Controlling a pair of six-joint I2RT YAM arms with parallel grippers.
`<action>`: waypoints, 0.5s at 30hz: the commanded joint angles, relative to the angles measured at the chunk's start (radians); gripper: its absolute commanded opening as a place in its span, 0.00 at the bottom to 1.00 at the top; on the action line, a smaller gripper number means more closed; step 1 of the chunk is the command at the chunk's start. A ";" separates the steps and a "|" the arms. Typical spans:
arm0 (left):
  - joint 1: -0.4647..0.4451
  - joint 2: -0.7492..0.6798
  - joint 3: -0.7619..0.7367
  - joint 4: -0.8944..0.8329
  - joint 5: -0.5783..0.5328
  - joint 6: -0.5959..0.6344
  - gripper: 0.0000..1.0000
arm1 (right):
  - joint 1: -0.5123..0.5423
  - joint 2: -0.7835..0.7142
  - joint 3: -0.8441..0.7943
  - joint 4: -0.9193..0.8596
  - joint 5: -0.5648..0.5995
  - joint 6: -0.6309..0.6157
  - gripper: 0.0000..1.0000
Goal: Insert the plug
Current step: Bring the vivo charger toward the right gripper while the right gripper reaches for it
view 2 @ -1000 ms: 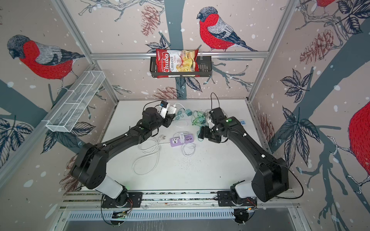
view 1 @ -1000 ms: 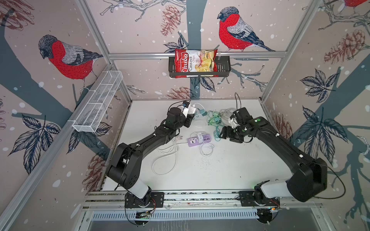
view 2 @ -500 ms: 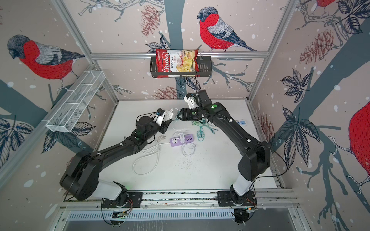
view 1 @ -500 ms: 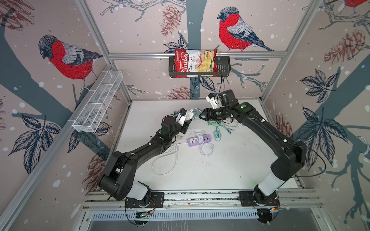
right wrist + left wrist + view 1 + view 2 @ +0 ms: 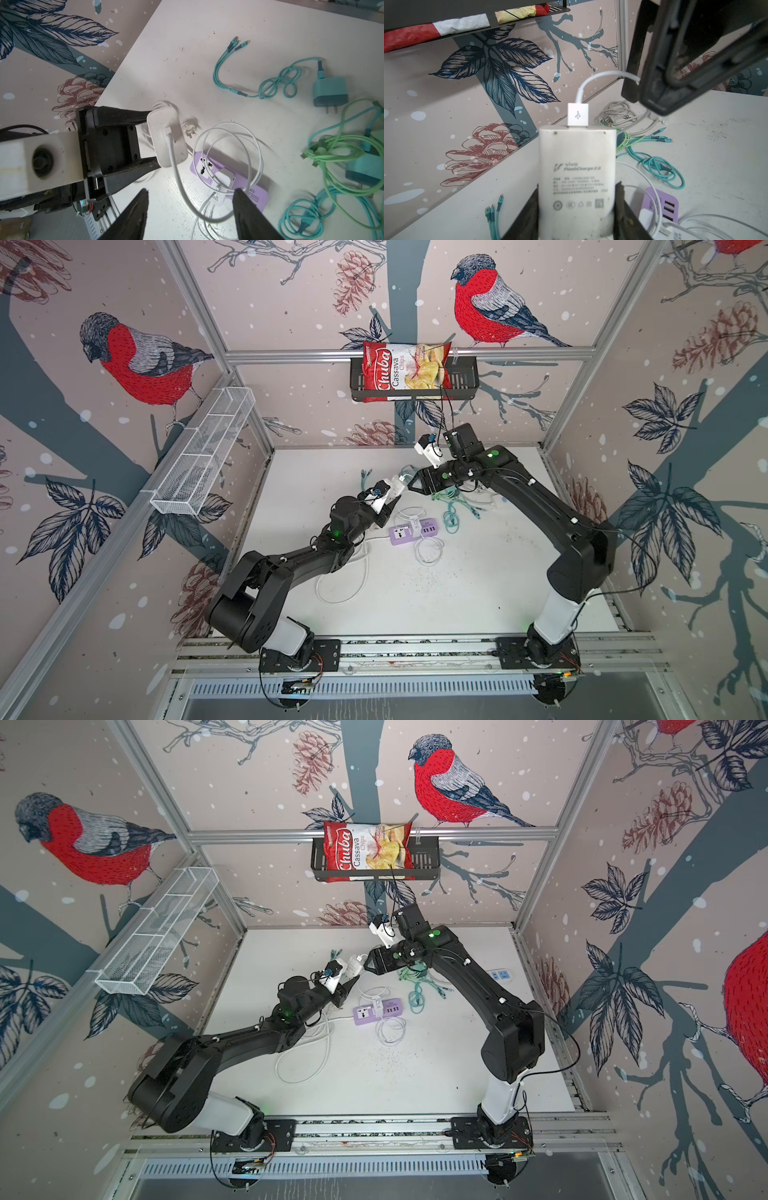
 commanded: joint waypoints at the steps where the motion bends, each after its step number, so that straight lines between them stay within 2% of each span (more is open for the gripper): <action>1: 0.001 0.006 -0.017 0.122 0.046 0.028 0.16 | 0.002 -0.008 -0.011 0.040 -0.062 -0.058 0.67; 8: 0.000 -0.002 -0.022 0.115 0.070 0.029 0.16 | 0.001 0.007 0.003 0.045 -0.021 -0.089 0.70; 15: 0.000 -0.005 -0.025 0.124 0.096 0.038 0.16 | 0.002 0.070 0.040 0.049 -0.101 -0.114 0.69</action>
